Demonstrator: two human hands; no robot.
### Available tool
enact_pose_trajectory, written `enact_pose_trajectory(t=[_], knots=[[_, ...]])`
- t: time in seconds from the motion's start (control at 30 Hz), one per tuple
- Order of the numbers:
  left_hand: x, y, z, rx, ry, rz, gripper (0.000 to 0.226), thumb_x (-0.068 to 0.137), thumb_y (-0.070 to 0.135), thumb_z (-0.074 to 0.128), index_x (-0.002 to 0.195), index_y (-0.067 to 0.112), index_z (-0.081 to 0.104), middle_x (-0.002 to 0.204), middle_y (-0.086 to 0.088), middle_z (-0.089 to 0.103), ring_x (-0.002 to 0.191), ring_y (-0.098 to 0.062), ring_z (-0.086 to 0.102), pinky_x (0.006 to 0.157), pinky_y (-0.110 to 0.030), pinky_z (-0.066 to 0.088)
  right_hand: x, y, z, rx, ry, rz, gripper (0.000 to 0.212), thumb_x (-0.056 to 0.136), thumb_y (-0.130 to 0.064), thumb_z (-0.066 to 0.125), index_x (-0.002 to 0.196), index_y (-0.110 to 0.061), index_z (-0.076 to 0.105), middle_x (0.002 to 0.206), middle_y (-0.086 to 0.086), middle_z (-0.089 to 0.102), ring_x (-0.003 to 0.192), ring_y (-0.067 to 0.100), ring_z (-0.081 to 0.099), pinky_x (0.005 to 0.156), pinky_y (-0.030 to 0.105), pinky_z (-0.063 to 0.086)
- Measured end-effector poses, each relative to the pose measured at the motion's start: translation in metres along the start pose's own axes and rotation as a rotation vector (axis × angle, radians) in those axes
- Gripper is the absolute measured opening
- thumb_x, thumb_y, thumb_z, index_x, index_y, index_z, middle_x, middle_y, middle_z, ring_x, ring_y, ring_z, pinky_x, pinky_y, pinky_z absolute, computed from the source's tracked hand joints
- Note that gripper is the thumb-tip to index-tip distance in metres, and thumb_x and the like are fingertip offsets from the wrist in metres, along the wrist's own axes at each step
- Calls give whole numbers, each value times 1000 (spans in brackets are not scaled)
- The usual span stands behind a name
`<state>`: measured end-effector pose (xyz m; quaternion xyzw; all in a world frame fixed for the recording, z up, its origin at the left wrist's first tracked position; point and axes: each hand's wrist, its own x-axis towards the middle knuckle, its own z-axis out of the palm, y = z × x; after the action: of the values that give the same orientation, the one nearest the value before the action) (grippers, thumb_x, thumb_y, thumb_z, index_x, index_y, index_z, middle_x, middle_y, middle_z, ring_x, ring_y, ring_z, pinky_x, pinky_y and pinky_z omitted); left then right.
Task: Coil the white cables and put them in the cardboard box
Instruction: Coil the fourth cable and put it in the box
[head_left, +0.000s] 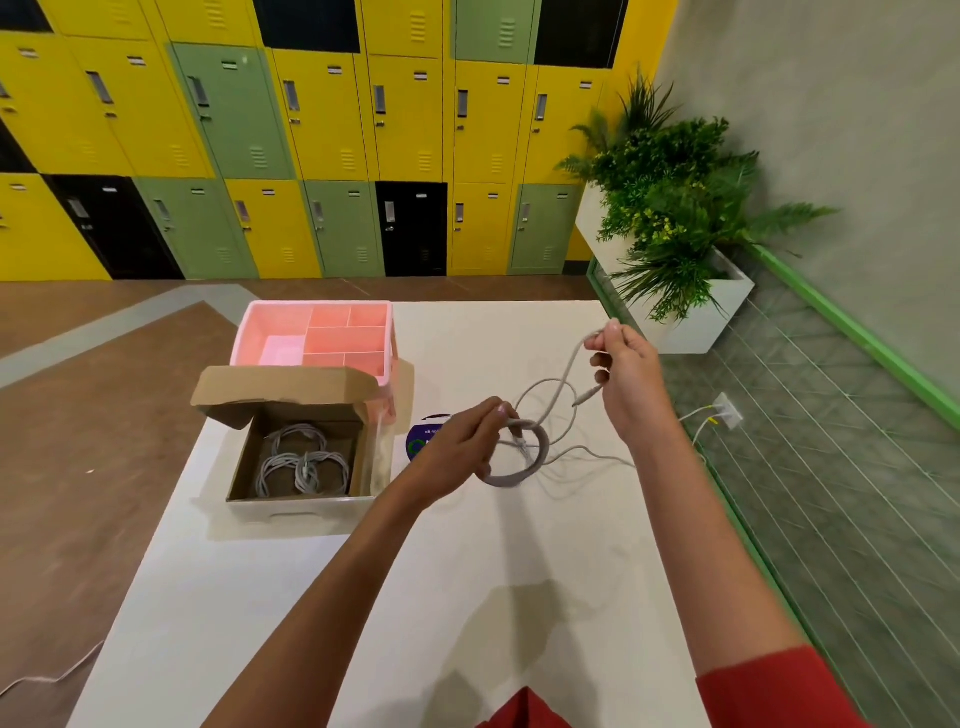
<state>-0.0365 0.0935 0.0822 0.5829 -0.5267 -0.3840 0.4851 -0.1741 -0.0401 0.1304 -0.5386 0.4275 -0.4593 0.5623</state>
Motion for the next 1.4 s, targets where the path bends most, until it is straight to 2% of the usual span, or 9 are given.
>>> enact_pose_trajectory(t=[0.1, 0.23, 0.67, 0.83, 0.97, 1.1, 1.2, 1.27, 1.4], knots=[[0, 2, 1, 104, -51, 15, 24, 99, 33, 47, 89, 13, 58, 55, 18, 51, 53, -2, 40, 55, -19, 35, 1, 12, -2, 2, 28, 40, 38, 104, -23, 38, 68, -16, 51, 79, -3, 58, 65, 9, 43, 60, 23, 34], [2, 0, 0, 161, -35, 84, 18, 89, 37, 64, 80, 21, 59, 60, 16, 54, 57, -4, 42, 57, -20, 31, 0, 19, -1, 16, 47, 73, 37, 104, -24, 38, 71, -14, 52, 78, -3, 58, 63, 8, 44, 59, 21, 35], [3, -1, 7, 6, 109, 41, 24, 95, 28, 57, 83, 7, 60, 54, 13, 41, 52, -7, 36, 45, -22, 39, -22, 44, 16, 291, -4, 271, 37, 106, -22, 30, 82, -8, 55, 71, 5, 50, 60, 12, 44, 57, 22, 44], [4, -2, 8, -14, 138, 17, 24, 95, 29, 56, 82, 9, 58, 63, -6, 41, 57, -16, 36, 43, -25, 38, -38, 49, 27, 393, -97, 381, 32, 105, -16, 31, 85, -5, 55, 79, 7, 53, 70, 17, 55, 59, 24, 55], [5, -3, 4, -27, 194, 20, 26, 97, 28, 53, 87, 5, 58, 72, -18, 53, 63, -23, 44, 50, -29, 44, -51, 45, 28, 212, -247, 434, 24, 98, -7, 41, 93, 2, 62, 76, 6, 58, 70, 15, 59, 76, 30, 55], [4, -5, 1, -22, 238, -14, 27, 96, 33, 53, 89, 7, 57, 83, -20, 62, 79, -39, 59, 64, -50, 55, -62, 41, 22, -75, -378, 412, 26, 96, -15, 47, 88, -10, 71, 54, -10, 59, 59, 7, 53, 73, 22, 45], [3, -7, 1, -47, 243, -56, 28, 96, 36, 54, 92, 9, 57, 87, -6, 72, 84, -44, 61, 69, -58, 53, -66, 40, 22, -114, -399, 355, 37, 103, -27, 37, 94, -17, 72, 66, -14, 68, 69, 3, 59, 78, 24, 42], [3, -7, -1, -45, 251, -66, 29, 95, 37, 54, 93, 8, 55, 88, -2, 73, 75, -37, 60, 69, -57, 53, -68, 38, 23, -117, -421, 343, 44, 103, -38, 32, 91, -23, 72, 74, -14, 71, 78, 5, 61, 81, 28, 40], [3, -8, -4, 0, 255, -21, 22, 96, 33, 54, 90, 12, 56, 93, -31, 57, 78, -23, 53, 68, -53, 51, -71, 32, 22, -178, -534, 321, 30, 98, -45, 45, 86, -24, 63, 67, -20, 65, 76, 2, 58, 79, 26, 37]])
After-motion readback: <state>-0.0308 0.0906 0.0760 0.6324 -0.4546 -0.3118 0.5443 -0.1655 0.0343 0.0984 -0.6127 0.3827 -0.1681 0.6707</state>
